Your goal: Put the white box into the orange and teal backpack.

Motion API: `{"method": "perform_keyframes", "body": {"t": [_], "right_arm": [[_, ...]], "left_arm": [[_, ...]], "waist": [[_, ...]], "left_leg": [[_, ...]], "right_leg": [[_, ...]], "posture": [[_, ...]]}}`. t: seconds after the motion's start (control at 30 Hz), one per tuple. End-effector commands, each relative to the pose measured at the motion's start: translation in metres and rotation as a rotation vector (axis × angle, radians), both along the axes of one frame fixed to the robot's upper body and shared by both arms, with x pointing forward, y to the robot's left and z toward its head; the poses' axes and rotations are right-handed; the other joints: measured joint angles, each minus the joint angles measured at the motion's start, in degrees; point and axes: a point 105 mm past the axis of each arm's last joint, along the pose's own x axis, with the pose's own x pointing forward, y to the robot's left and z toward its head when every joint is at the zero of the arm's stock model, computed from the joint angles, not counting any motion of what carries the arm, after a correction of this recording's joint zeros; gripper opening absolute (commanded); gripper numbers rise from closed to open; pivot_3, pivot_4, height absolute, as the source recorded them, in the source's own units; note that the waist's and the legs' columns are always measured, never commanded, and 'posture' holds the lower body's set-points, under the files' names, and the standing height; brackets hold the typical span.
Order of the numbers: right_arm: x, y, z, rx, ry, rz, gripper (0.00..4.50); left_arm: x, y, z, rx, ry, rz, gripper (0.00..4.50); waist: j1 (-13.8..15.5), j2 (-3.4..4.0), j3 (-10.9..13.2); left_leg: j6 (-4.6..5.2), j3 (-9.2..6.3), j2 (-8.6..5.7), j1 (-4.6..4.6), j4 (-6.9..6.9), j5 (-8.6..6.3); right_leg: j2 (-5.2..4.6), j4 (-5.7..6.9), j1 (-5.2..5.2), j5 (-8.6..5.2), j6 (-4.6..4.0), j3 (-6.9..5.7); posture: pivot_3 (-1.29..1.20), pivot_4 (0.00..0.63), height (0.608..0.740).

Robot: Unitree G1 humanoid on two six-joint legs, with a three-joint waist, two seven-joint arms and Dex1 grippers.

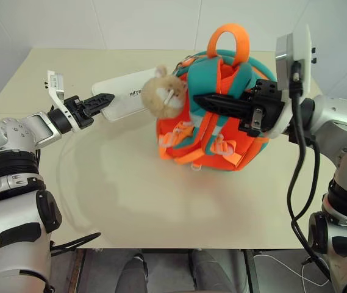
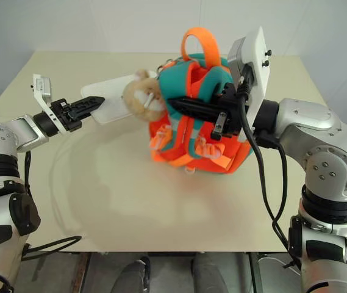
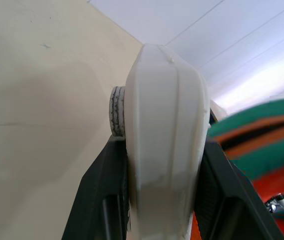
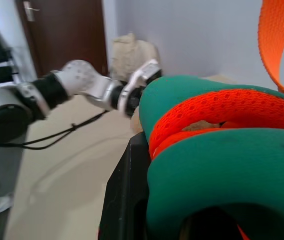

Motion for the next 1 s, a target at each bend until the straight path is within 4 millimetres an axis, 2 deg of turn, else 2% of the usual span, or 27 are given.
{"method": "perform_keyframes", "body": {"t": [0.03,0.17,0.23,0.33,0.5,0.63,0.87,1.0], "right_arm": [[-0.021,-0.007,0.008,-0.005,-0.058,0.05,0.0],[-0.023,-0.014,-0.024,-0.122,-0.025,0.038,0.0],[-0.021,-0.019,-0.04,-0.183,-0.025,0.019,0.0],[-0.019,-0.025,-0.055,-0.235,-0.031,0.002,0.0],[-0.006,-0.037,-0.057,-0.199,-0.059,-0.081,0.0],[-0.001,-0.039,-0.06,-0.202,-0.055,-0.105,0.0],[0.006,-0.042,-0.062,-0.188,-0.038,-0.145,0.0],[0.008,-0.043,-0.063,-0.184,-0.033,-0.153,0.0]], "left_arm": [[-0.003,0.006,0.024,0.014,-0.089,-0.001,1.27],[-0.002,0.007,0.024,0.044,-0.115,-0.003,1.27],[-0.004,0.009,0.028,0.081,-0.188,0.001,1.27],[-0.009,0.012,0.031,0.135,-0.278,-0.013,1.27],[-0.042,0.034,0.055,0.185,-0.576,-0.049,1.27],[-0.061,0.036,0.063,0.211,-0.704,-0.117,1.27],[-0.097,0.032,0.07,0.265,-0.744,-0.292,1.27],[-0.105,0.03,0.069,0.304,-0.736,-0.336,1.27]], "waist": [[0.2,0.0,0.0],[0.9,-0.02,0.0],[1.4,-0.06,0.0],[1.3,-0.09,0.0],[1.0,-0.1,0.0],[1.4,-0.12,0.1],[1.5,-0.19,0.1],[1.4,-0.2,0.1]], "left_leg": [[0.01,0.0,0.0,0.0,0.01,0.0],[0.03,-0.02,0.0,0.0,0.05,-0.01],[0.03,-0.01,-0.01,-0.02,0.08,-0.01],[0.04,0.0,-0.01,-0.02,0.14,-0.02],[0.03,0.03,0.02,0.0,0.19,-0.01],[0.04,0.02,0.03,0.0,0.36,-0.02],[0.17,0.0,0.03,-0.01,0.76,-0.09],[0.17,-0.01,0.03,0.0,0.81,-0.09]], "right_leg": [[0.0,0.0,0.01,0.0,0.0,0.0],[0.0,-0.03,0.04,0.0,0.0,-0.05],[0.0,-0.03,0.04,-0.01,0.0,-0.05],[0.02,-0.03,0.05,-0.01,0.0,-0.04],[0.04,0.08,0.04,-0.01,0.0,-0.02],[0.04,0.14,0.08,-0.01,-0.01,-0.03],[0.04,0.26,0.25,-0.01,-0.01,-0.05],[0.05,0.39,0.22,-0.02,-0.02,-0.06]], "posture": [[0.0,0.15,0.74],[0.0,0.15,0.74],[0.0,0.15,0.74],[0.0,0.15,0.74],[0.0,0.15,0.74],[0.0,0.15,0.74],[0.0,0.15,0.74],[0.0,0.15,0.74]]}}
